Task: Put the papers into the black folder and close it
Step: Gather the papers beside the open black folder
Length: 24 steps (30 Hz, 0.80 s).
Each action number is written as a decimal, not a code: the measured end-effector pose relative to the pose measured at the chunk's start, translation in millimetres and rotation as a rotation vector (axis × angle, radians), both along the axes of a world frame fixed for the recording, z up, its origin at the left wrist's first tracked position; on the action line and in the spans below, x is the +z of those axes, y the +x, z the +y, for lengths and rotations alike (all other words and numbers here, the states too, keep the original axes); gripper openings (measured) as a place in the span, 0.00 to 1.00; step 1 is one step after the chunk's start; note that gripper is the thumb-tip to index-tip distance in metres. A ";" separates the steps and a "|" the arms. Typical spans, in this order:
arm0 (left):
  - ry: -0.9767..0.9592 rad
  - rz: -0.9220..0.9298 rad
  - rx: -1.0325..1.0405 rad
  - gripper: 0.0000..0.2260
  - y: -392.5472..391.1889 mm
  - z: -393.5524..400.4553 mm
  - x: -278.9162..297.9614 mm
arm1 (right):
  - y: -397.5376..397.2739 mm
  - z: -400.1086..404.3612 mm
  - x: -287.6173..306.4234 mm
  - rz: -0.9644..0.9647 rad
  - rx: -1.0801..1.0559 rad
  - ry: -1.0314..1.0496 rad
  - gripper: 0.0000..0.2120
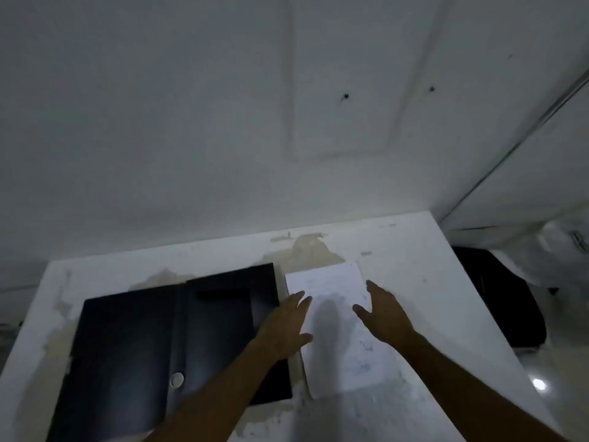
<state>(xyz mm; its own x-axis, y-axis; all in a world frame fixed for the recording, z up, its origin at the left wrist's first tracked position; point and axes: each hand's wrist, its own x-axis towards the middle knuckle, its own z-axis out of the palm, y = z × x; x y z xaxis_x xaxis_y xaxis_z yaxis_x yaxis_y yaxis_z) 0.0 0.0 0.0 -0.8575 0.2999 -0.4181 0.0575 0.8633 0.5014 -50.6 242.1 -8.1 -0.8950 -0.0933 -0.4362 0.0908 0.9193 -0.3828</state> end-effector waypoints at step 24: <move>-0.193 -0.125 -0.015 0.49 9.9 41.0 -98.4 | -0.2 15.5 -74.0 0.045 -0.277 -0.464 0.07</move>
